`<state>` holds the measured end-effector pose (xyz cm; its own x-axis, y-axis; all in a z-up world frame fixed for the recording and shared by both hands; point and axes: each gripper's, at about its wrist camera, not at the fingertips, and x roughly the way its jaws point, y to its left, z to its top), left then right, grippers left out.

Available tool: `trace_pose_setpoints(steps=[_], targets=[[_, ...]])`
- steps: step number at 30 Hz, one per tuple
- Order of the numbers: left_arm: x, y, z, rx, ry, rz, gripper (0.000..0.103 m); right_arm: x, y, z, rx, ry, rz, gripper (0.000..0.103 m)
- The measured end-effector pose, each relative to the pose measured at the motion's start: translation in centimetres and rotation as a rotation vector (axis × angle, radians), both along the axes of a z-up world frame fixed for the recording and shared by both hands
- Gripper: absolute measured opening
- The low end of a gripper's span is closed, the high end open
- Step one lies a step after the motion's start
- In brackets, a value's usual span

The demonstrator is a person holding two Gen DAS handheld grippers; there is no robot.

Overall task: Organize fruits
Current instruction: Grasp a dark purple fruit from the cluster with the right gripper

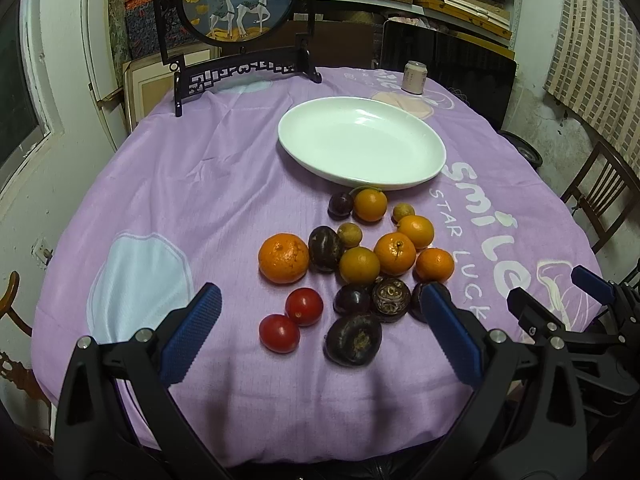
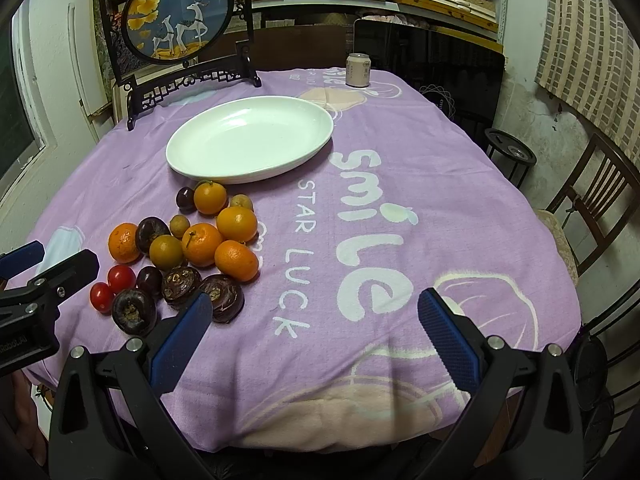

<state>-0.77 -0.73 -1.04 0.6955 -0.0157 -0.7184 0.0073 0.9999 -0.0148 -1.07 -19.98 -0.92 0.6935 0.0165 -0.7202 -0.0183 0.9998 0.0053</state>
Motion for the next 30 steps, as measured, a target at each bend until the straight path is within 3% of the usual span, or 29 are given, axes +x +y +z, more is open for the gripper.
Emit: trace_pose_setpoints(steps=[7,11,13,14,15,19,22,27,30], targets=[[-0.4,0.9,0.0,0.006,-0.011,0.04,0.101,-0.2,0.5,-0.4,0.02,-0.004,0.038,0.102],[-2.0,4.2,-1.2,0.03,-0.005,0.149,0.101,-0.9,2.0,-1.0,0.097,0.003,0.237,0.1],[-3.2,5.6,-2.2,0.033,0.025,0.189,0.101,-1.2,3.7,-1.7,0.117,0.026,0.344,0.074],[-4.0,6.3,-2.9,0.024,0.051,0.211,0.101,-1.1,4.4,-2.1,0.133,0.05,0.389,0.053],[-4.5,6.7,-3.5,0.014,0.069,0.223,0.101,-0.8,5.3,-2.7,0.157,0.085,0.438,0.046],[-6.5,7.7,-4.9,-0.005,0.106,0.254,0.101,0.3,9.3,-4.8,0.194,0.189,0.579,0.045],[-7.8,7.8,-4.9,-0.022,0.107,0.264,0.101,1.6,11.1,-5.6,0.14,0.188,0.563,0.046],[-8.3,6.8,-4.7,-0.026,0.11,0.224,0.101,2.1,11.9,-5.7,0.134,0.166,0.572,0.042],[-5.5,6.7,-4.5,-0.032,0.125,0.173,0.101,1.7,10.8,-5.5,0.133,0.163,0.565,0.042]])
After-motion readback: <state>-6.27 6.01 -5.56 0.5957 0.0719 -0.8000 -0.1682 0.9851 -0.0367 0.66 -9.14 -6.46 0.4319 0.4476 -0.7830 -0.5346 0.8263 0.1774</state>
